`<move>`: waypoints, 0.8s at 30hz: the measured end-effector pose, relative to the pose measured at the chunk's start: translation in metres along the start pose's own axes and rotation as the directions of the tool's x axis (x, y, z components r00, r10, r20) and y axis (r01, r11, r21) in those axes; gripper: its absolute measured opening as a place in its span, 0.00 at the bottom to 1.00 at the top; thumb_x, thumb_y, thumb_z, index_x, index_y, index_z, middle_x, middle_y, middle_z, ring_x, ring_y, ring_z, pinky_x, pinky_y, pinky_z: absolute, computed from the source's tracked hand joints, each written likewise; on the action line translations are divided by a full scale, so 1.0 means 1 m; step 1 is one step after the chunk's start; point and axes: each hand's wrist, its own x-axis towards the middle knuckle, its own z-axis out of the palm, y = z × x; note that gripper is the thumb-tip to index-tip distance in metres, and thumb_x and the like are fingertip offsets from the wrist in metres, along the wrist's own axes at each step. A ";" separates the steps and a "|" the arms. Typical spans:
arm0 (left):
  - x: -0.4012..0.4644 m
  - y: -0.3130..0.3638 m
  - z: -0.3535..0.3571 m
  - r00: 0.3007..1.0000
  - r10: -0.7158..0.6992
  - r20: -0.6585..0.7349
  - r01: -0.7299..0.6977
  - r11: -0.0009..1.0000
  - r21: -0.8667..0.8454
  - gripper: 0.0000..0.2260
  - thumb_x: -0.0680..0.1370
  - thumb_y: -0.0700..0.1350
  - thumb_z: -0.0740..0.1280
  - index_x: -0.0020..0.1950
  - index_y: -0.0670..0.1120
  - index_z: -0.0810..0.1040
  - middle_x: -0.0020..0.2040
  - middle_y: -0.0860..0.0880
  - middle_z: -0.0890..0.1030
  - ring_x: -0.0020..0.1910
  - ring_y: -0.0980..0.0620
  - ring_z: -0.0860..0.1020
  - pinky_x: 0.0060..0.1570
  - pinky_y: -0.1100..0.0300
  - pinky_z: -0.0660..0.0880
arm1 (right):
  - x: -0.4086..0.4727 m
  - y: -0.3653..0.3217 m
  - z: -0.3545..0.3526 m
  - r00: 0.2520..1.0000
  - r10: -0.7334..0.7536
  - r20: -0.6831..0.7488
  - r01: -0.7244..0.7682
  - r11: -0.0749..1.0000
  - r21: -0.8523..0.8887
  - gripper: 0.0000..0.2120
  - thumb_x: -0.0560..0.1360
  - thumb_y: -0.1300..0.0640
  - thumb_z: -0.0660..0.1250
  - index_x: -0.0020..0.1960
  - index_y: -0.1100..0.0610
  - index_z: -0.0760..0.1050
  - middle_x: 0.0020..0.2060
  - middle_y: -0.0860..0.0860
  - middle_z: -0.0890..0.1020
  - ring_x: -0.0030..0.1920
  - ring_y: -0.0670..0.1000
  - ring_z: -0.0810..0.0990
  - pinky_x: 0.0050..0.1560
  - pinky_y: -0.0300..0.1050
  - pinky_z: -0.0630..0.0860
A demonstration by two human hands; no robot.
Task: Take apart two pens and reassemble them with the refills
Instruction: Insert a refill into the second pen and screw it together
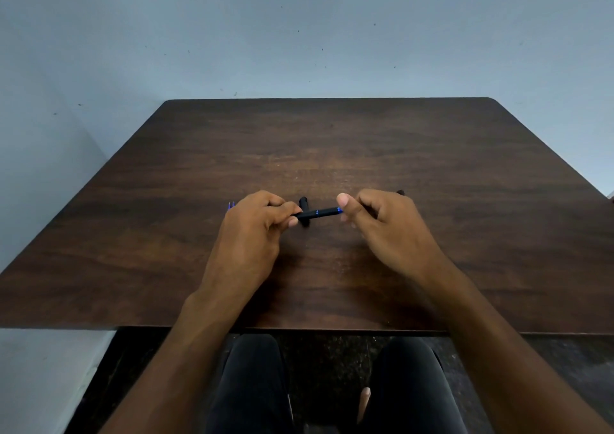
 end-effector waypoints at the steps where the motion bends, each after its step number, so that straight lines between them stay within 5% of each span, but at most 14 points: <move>1: 0.000 -0.001 -0.001 1.000 0.000 0.001 0.000 1.000 0.009 0.08 0.77 0.37 0.71 0.54 0.43 0.86 0.48 0.47 0.83 0.47 0.48 0.80 0.48 0.52 0.78 | 0.000 0.000 -0.001 1.000 -0.010 -0.002 0.010 1.000 0.013 0.15 0.80 0.42 0.64 0.43 0.52 0.80 0.35 0.44 0.80 0.35 0.40 0.77 0.37 0.32 0.72; 5: 0.002 -0.003 0.000 1.000 0.000 0.001 0.000 1.000 0.007 0.08 0.76 0.37 0.71 0.53 0.43 0.86 0.47 0.46 0.83 0.47 0.47 0.81 0.48 0.50 0.79 | -0.001 0.002 -0.002 0.998 -0.059 -0.020 0.060 0.998 0.018 0.02 0.79 0.54 0.70 0.47 0.50 0.79 0.38 0.40 0.79 0.42 0.34 0.77 0.43 0.27 0.71; 14: 0.000 0.000 0.005 1.000 0.022 -0.001 -0.022 1.000 0.008 0.08 0.76 0.37 0.71 0.54 0.43 0.86 0.47 0.47 0.83 0.47 0.48 0.80 0.47 0.49 0.79 | 0.001 0.005 0.004 1.000 -0.029 0.006 0.030 0.999 -0.034 0.19 0.83 0.49 0.60 0.38 0.55 0.76 0.31 0.49 0.78 0.33 0.44 0.74 0.35 0.38 0.69; 17: 0.001 -0.003 0.003 1.000 0.005 -0.006 -0.005 1.000 0.001 0.08 0.77 0.37 0.71 0.53 0.43 0.86 0.47 0.48 0.82 0.47 0.49 0.80 0.47 0.50 0.79 | -0.001 0.004 0.002 0.999 -0.043 0.011 0.043 0.999 -0.005 0.15 0.81 0.43 0.63 0.42 0.51 0.79 0.34 0.46 0.79 0.36 0.43 0.76 0.36 0.33 0.71; 20: 0.001 -0.004 0.001 1.000 0.015 -0.006 -0.015 1.000 0.018 0.07 0.76 0.37 0.71 0.52 0.43 0.86 0.46 0.47 0.83 0.45 0.48 0.80 0.45 0.49 0.79 | -0.002 0.004 0.002 0.996 -0.086 -0.012 0.086 0.996 0.003 0.04 0.79 0.52 0.69 0.47 0.51 0.79 0.38 0.41 0.78 0.43 0.36 0.76 0.43 0.26 0.70; 24: 0.001 0.000 -0.001 1.000 0.016 -0.004 -0.016 1.000 0.009 0.08 0.77 0.37 0.71 0.54 0.44 0.86 0.47 0.48 0.83 0.46 0.49 0.80 0.46 0.51 0.79 | 0.000 0.004 0.002 0.992 -0.125 -0.010 0.124 0.990 -0.065 0.07 0.81 0.55 0.66 0.43 0.51 0.75 0.36 0.42 0.75 0.40 0.37 0.73 0.40 0.29 0.67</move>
